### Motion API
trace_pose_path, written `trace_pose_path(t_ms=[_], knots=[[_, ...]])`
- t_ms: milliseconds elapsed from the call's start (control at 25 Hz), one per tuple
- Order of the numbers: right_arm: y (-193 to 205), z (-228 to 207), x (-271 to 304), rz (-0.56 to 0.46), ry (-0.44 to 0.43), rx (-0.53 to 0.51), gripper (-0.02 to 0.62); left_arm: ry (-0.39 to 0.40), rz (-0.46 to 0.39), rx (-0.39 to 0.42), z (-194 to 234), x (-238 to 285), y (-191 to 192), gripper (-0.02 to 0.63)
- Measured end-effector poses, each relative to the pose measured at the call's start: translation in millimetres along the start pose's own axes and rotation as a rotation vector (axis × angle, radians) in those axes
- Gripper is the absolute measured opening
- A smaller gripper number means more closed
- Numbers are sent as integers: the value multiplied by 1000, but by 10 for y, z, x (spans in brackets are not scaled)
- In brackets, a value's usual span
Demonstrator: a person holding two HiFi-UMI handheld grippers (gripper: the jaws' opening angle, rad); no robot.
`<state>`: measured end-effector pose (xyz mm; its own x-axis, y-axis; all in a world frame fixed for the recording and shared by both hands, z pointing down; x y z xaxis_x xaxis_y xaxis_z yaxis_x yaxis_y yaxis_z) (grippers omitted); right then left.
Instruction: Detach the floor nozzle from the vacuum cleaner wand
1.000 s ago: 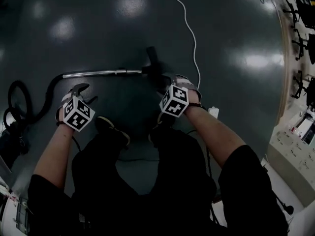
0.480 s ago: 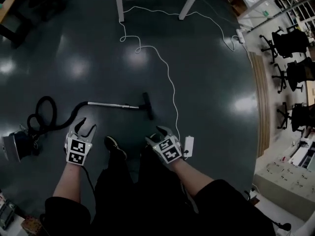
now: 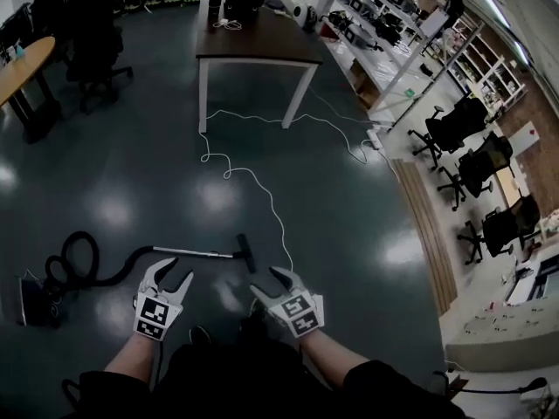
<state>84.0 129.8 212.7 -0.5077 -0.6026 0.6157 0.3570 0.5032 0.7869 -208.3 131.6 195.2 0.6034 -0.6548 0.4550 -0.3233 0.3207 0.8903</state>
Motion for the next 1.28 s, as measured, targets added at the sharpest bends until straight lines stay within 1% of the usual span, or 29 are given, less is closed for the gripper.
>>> trace_pose_path(t_ms=[80, 200, 280, 360, 440, 520, 560, 600, 720, 840, 920, 960, 1040, 1160, 1280], knots=[[-73, 171, -266, -65, 27, 21, 261, 37, -66, 26, -176, -182, -109, 169], [-211, 390, -588, -154, 12, 1, 242, 79, -152, 53, -429, -435, -322, 169], [-326, 478, -756, -228, -20, -6, 221, 94, -216, 61, -589, -563, -510, 166], [-454, 532, -896, -303, -68, 1, 188, 101, -287, 50, -739, -663, -716, 159], [-575, 556, -1021, -365, -132, 10, 167, 108, -356, 33, -882, -742, -927, 135], [-699, 529, -1185, -424, -185, 4, 134, 117, -404, 32, -1045, -795, -1151, 110], [-761, 502, -1288, -458, -200, -3, 102, 125, -420, 41, -1136, -811, -1266, 97], [-820, 469, -1393, -494, -207, -11, 74, 132, -433, 52, -1225, -817, -1370, 82], [-976, 395, -1642, -597, -223, -22, 20, 134, -464, 85, -1440, -795, -1594, 60], [-1034, 402, -1733, -671, -257, -13, 2, 112, -500, 85, -1583, -839, -1701, 30], [-1042, 410, -1757, -715, -259, -40, 2, 105, -523, 90, -1653, -867, -1716, 3], [-1035, 408, -1761, -732, -252, -54, 2, 103, -531, 97, -1681, -867, -1713, 2], [-1014, 407, -1758, -747, -236, -55, 2, 96, -537, 102, -1738, -839, -1695, 2], [-949, 435, -1752, -731, -235, -22, 2, 99, -520, 91, -1826, -785, -1641, 2], [-878, 435, -1737, -727, -231, -39, 0, 113, -500, 88, -1838, -740, -1591, 2]])
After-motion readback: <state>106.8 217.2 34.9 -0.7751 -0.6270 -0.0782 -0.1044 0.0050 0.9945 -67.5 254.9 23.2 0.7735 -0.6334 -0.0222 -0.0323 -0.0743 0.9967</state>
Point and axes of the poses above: the fingertips, and each gripper's own axes: x forward along the fingers, z to its left, y out of its underside, the point moved 10 cm from there along -x, backward along the fingers, and after that the axes turned 6 degrees about y, right-handed, at the moved point
